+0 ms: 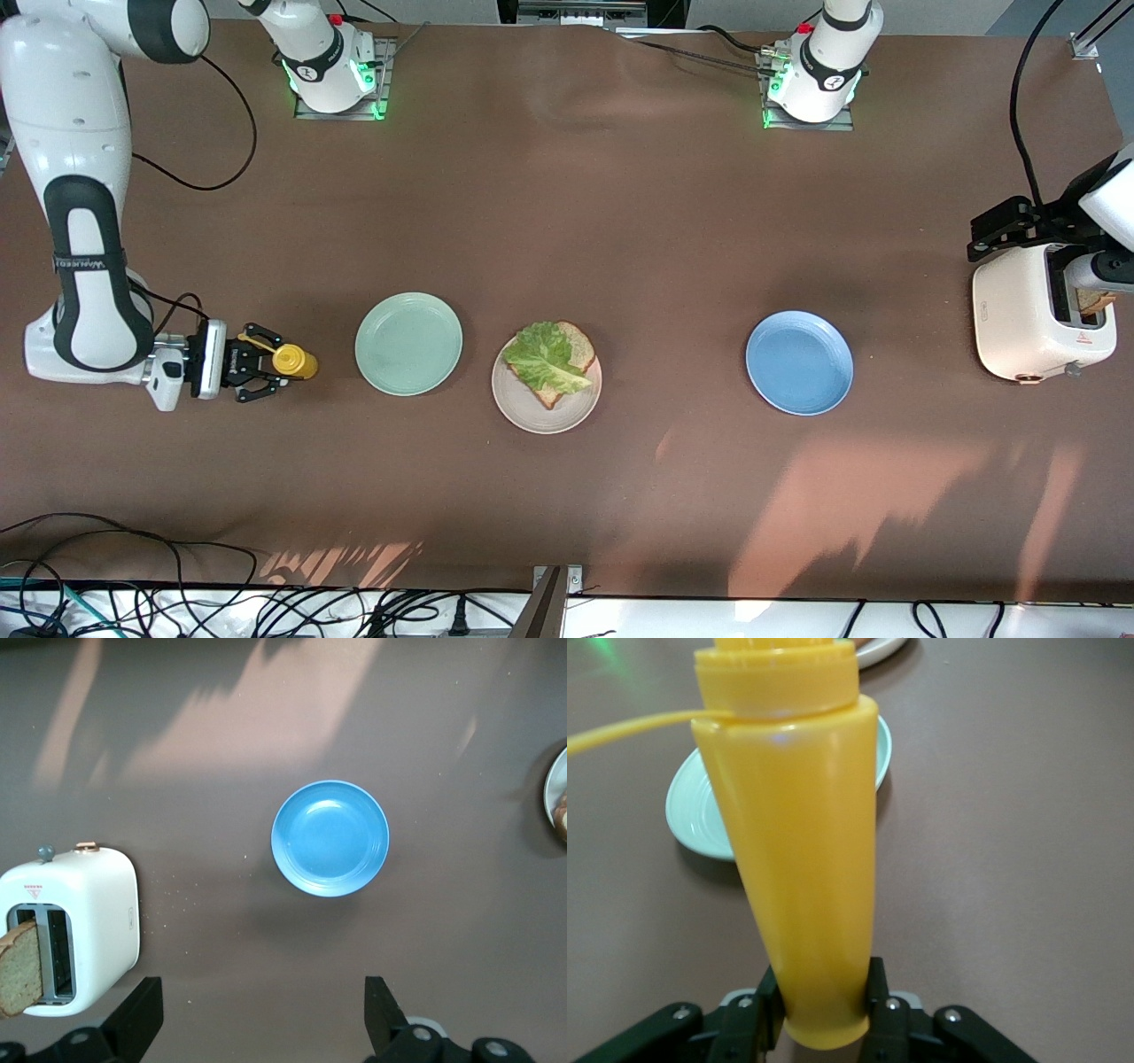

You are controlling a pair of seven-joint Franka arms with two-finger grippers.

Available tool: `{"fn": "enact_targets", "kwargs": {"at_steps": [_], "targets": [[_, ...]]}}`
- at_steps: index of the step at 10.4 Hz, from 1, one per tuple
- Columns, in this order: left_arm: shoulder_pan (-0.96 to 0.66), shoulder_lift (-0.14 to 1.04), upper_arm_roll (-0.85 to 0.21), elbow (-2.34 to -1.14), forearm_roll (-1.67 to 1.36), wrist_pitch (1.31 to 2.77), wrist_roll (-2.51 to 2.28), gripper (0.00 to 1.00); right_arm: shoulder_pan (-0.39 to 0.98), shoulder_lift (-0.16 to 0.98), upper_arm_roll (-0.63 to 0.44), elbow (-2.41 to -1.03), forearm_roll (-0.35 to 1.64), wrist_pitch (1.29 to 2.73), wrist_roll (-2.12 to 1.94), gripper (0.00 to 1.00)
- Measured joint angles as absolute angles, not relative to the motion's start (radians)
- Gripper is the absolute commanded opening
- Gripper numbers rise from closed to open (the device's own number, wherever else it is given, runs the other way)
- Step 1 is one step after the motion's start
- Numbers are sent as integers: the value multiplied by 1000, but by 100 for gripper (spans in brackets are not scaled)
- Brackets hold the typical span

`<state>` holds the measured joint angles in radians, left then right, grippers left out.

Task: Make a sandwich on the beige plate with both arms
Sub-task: 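Carry the mustard bottle with the right gripper over the beige plate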

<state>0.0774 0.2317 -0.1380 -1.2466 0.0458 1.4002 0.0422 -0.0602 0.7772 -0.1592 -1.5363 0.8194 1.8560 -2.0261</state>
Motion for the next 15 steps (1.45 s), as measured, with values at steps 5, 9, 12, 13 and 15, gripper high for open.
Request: {"fn": "enact_targets", "kwargs": {"at_steps": [5, 9, 12, 13, 15], "targets": [[127, 260, -129, -1261, 46, 1359, 42, 100, 72, 578, -55, -1541, 377, 1913, -1361, 0], [178, 298, -126, -1269, 67, 1353, 42, 100, 415, 514, -42, -1541, 11, 1895, -764, 0], [272, 317, -122, -1293, 97, 1352, 126, 100, 509, 546, -78, -1529, -65, 1870, -665, 0], [306, 334, -122, -1297, 136, 1352, 163, 100, 540, 564, -126, -1517, -66, 1867, -668, 0], [367, 379, -121, -1300, 222, 1359, 251, 100, 650, 631, -239, -1473, -67, 1854, -669, 0]]}}
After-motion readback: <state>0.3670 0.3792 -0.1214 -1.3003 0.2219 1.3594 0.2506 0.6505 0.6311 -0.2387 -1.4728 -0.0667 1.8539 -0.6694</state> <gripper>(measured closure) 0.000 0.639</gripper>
